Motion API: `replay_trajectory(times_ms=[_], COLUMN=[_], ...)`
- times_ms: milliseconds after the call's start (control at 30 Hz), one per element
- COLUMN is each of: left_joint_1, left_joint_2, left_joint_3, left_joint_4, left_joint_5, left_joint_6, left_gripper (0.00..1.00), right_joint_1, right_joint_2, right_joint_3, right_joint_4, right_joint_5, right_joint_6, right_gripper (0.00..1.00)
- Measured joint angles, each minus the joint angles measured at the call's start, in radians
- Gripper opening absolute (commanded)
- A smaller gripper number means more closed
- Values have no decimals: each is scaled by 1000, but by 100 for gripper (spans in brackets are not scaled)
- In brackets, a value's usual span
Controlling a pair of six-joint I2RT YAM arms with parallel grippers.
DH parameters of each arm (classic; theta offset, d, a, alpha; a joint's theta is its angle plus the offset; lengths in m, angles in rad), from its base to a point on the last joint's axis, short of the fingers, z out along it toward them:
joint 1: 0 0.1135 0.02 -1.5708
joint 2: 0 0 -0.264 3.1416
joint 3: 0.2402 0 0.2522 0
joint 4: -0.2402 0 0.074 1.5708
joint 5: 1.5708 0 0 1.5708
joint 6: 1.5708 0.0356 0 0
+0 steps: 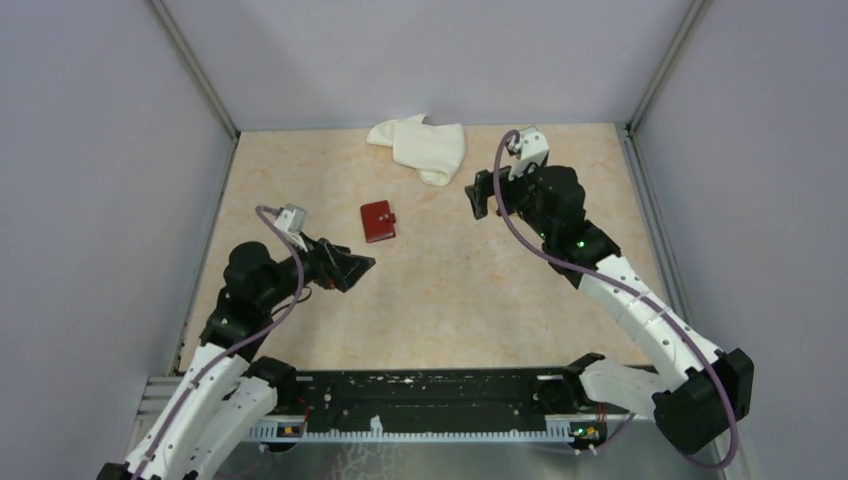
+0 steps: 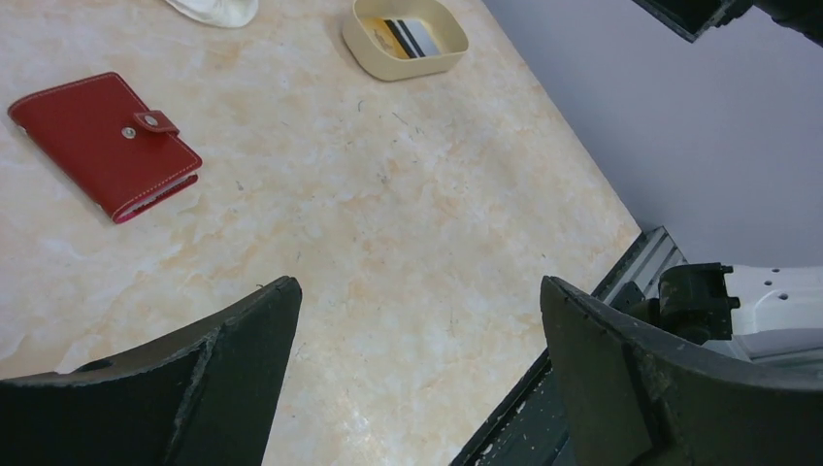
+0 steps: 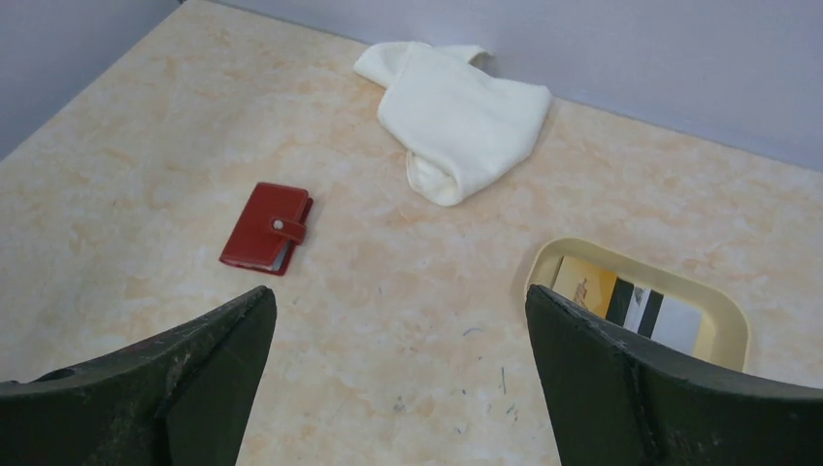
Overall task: Put the credit cards into the card holder
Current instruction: Move the card holder to the center of the board.
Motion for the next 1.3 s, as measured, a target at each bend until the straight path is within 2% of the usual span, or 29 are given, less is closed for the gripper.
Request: replay_trajectory(times_ms=[133,233,400,533,633,767,833,967,1167,1300], left_joint_1=[0,0,0,0,0,12,25,73,107,107], left_joint_2=[106,165,330,483,597,704,746,863,1041,1107], left_joint_3=[-3,-79,-251,-264,-246,-232,-230,-174,42,148], left_joint_4=[56,191,421,499,554,609,639,645,545,472], left_joint_5=[23,22,-13,-67,-123,-174,-200,-213,-241,-290], left_joint_6=[-13,-66,-173,-186,-187,-203,-214,-238,-235,-195], left_gripper=[99,99,98,96,87,82,76,65,69,70], right_joint_1=[-24,-24,-30,-29,-32,-49,-60,-71,-87,-87], right_joint_2=[-60,-80,-105,-74,-15,46,45,43,37,37], right_joint_3=[-100,-125,-167,-172,-172,-179,-199,-212,-225,-238], right_joint_4=[43,68,93,56,29,-29,-36,-48,-37,-37], right_joint_5=[-35,-79,-269,-422,-478,-496,-500,-505,-515,-523], right_joint_6=[10,-5,-138,-249,-293,-345,-365,-385,-395,-397], right_gripper=[99,98,97,98,98,98,98,98,98,98])
